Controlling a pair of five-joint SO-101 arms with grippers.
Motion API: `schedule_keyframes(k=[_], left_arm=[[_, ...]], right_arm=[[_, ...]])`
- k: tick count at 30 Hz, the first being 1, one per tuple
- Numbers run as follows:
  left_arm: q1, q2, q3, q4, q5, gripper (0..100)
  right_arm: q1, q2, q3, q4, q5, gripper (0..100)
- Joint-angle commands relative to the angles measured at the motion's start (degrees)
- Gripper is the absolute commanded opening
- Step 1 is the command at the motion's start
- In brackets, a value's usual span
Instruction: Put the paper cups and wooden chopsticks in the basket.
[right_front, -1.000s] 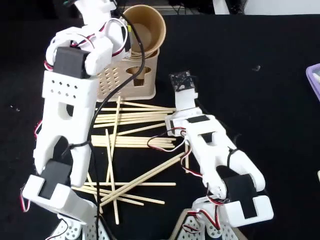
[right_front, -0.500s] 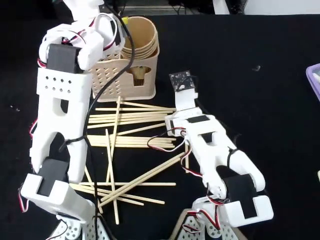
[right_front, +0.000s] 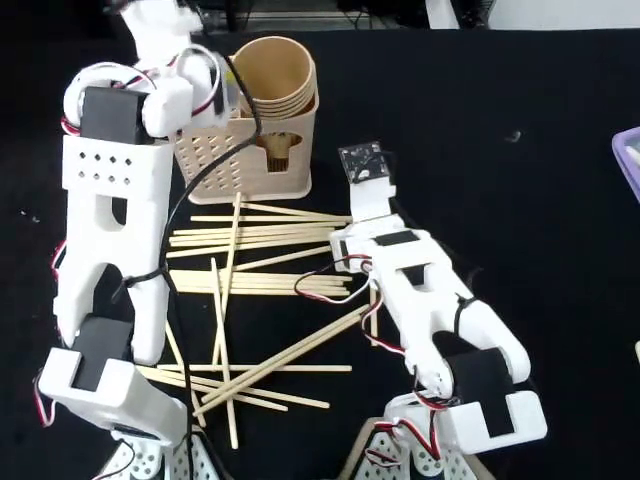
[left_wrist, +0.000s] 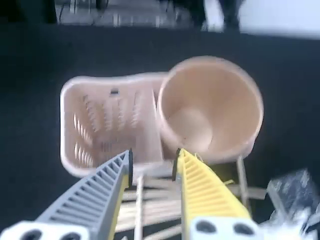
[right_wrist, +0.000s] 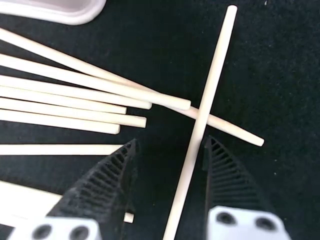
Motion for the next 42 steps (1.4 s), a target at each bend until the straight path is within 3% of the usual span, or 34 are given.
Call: schedule_keyframes(k=[1, 4, 9, 12, 16, 18, 22, 26, 33, 37, 42], left_arm=[[-3.30, -4.66, -5.85, 9.67, -8.44, 16], [-6.99, -6.07, -5.05, 14.59, -11.25, 16], [-17.36, -10.64, 1.71, 15.03, -11.78, 16], [-23.08, -17.58, 11.21, 15.03, -12.66, 16], [-29.49, -27.87, 30.29, 12.84, -19.78, 16], [-33.54, -31.21, 45.05, 5.89, -21.54, 16], [-39.78, -33.05, 74.86, -17.67, -20.04, 16], [-42.15, -33.05, 91.21, -33.41, -18.20, 16], [-42.07, -32.97, 96.40, -38.15, -8.97, 16], [-42.15, -32.97, 100.62, -43.34, -2.81, 16], [-41.98, -32.97, 104.57, -49.76, -1.49, 16]], right_arm=[[1.14, 0.31, -3.82, -0.97, 0.00, 19.8], [1.14, 0.31, -3.91, -0.70, 0.00, 19.8], [1.14, -0.22, -3.91, 0.70, 0.00, 19.8], [1.05, -0.40, -4.79, 3.34, 0.00, 19.8], [1.05, -4.00, -7.52, 11.25, 0.18, 19.8], [0.88, -7.60, -7.96, 15.03, 2.46, 19.8], [-3.16, -15.60, -6.11, 19.87, 9.32, 19.8], [-10.99, -22.99, -1.89, 24.97, 20.31, 19.8], [-27.96, -27.56, 3.82, 33.32, 30.86, 19.9], [-35.25, -27.82, 3.65, 36.92, 32.62, 19.8], [-42.20, -27.47, 4.09, 37.89, 33.58, 19.8]])
